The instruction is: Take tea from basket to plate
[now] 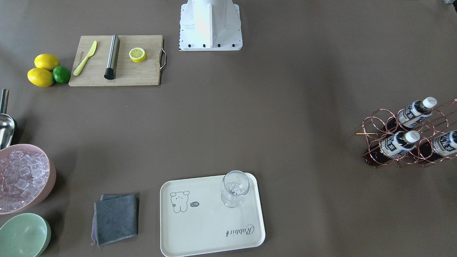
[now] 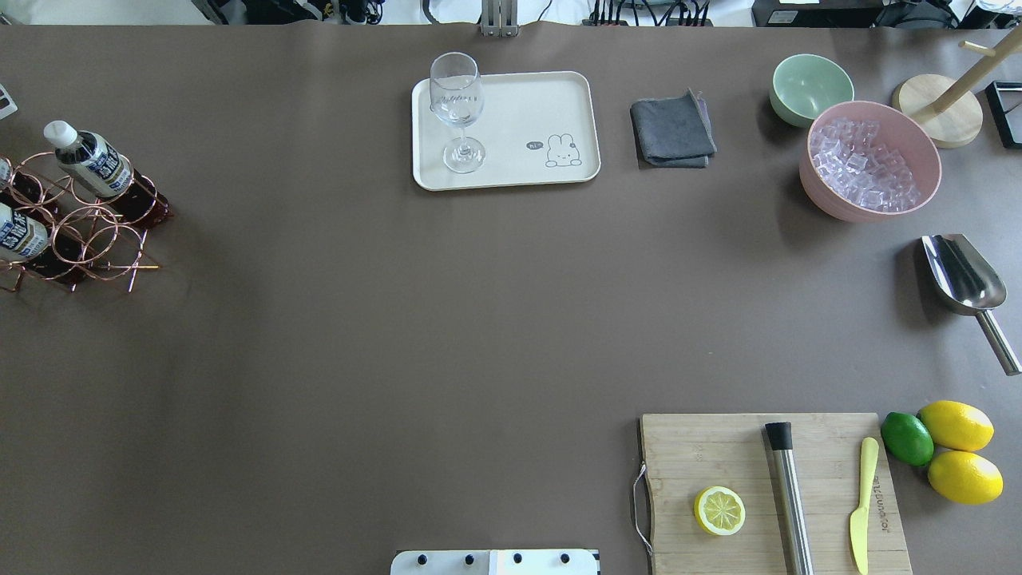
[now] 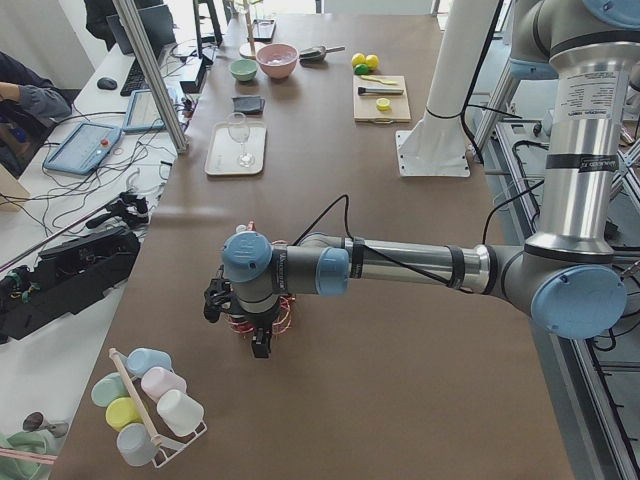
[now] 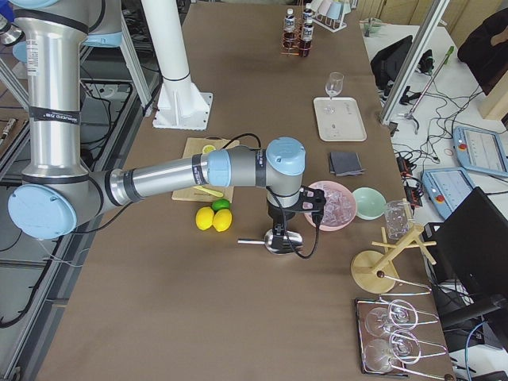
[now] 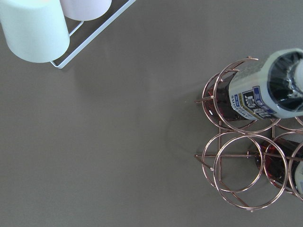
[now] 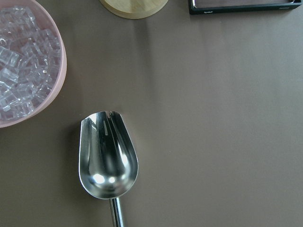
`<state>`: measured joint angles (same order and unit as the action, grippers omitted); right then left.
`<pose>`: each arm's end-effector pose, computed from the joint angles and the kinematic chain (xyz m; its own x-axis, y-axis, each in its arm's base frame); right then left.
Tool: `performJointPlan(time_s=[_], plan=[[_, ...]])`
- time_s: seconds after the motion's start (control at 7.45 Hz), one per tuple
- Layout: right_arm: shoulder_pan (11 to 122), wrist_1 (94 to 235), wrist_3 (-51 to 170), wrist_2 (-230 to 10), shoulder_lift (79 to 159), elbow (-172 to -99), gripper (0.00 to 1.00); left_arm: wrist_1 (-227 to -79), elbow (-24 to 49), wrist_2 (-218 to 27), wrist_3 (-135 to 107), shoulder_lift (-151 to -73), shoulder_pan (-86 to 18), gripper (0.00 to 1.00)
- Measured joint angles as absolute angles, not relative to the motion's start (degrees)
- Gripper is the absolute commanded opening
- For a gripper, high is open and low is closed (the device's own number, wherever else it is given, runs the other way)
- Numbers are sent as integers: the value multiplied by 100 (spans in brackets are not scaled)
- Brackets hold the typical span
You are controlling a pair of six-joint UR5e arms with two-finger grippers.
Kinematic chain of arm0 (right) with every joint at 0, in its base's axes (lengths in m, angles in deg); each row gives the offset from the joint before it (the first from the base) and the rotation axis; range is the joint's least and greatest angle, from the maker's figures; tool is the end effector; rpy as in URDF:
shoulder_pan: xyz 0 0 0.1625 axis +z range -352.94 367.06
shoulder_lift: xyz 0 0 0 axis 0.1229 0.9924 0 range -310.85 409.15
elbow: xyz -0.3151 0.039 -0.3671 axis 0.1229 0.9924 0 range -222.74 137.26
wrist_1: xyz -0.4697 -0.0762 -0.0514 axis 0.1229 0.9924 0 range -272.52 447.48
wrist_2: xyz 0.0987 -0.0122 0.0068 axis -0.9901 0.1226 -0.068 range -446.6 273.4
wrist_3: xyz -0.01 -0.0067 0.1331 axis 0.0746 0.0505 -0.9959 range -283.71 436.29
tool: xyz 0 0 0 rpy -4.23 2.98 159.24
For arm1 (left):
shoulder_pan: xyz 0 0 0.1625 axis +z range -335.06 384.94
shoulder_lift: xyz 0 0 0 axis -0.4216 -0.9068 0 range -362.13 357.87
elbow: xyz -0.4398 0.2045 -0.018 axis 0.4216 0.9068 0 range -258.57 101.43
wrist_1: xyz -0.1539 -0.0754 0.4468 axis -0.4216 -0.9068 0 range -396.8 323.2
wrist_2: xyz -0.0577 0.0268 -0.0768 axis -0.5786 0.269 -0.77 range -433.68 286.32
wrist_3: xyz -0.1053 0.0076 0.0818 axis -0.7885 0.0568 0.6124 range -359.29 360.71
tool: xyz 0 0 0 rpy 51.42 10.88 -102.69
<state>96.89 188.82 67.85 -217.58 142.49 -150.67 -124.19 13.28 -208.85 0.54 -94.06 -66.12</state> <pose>0.0442 -0.5218 0.6262 0.7471 0.1075 0.6560 -0.1079 0.9934 -0.0399 -0.0492 -0.5758 0.7094 0.7052 -0.0014 -0.7090 0.0205 0.9996 0.0184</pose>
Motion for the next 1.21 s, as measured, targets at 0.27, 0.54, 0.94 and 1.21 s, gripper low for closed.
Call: performJointPlan(time_s=[0.27,0.54,0.94,1.21], plan=[[9688,18882,6785,-21756,14249,-15067,100,-12383,1341,-20895,59,-9427,-6607,98],[9688,18882,6785,-21756,14249,-15064,100,-12379,1528,-20904,93,-9387,-6582,98],[9687,18874,6785,-21784,14243,-15015,100,-12052,2084,-20886,647,-9290,-6525,98],[9682,18880,6780,-21809,14246,-14994,100,-11684,2333,-20842,1580,-9406,-6461,98]])
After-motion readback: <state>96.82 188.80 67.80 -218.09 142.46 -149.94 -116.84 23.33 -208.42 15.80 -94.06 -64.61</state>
